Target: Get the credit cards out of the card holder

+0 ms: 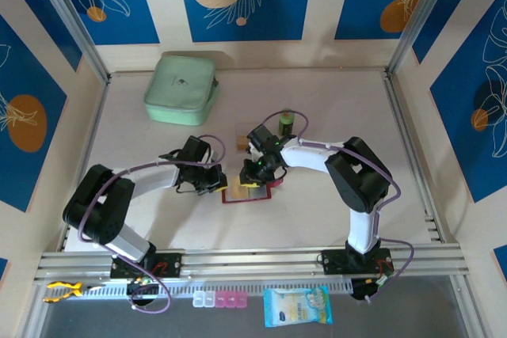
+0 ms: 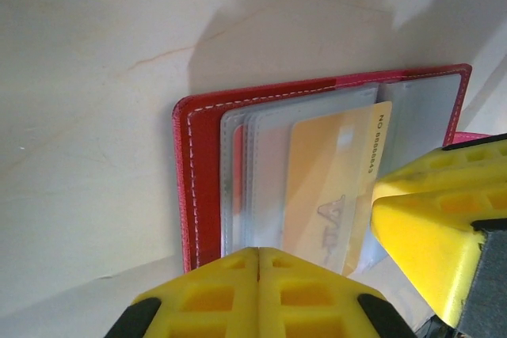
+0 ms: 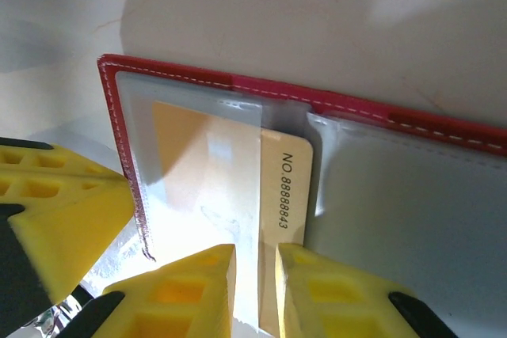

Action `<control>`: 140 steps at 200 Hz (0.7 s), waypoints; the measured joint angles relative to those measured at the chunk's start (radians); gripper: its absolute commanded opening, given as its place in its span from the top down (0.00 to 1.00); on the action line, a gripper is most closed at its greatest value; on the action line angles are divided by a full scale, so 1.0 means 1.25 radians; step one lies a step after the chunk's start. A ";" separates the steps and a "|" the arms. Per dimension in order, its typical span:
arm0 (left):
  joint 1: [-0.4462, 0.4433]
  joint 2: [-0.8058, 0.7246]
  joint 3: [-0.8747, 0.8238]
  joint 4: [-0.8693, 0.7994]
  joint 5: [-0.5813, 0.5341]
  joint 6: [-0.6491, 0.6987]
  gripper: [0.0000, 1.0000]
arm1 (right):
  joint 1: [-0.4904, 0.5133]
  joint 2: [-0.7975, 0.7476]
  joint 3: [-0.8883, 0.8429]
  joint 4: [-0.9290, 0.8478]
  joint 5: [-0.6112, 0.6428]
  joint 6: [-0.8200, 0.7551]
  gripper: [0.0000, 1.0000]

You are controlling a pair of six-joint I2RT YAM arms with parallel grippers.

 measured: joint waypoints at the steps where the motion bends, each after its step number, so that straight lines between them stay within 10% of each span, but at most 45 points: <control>1: 0.000 0.000 0.000 0.000 0.000 0.000 0.92 | 0.000 0.000 0.000 0.000 0.000 0.000 0.78; 140: -0.055 0.039 0.026 -0.008 -0.005 0.007 0.96 | -0.005 0.022 -0.001 0.024 -0.061 0.000 0.79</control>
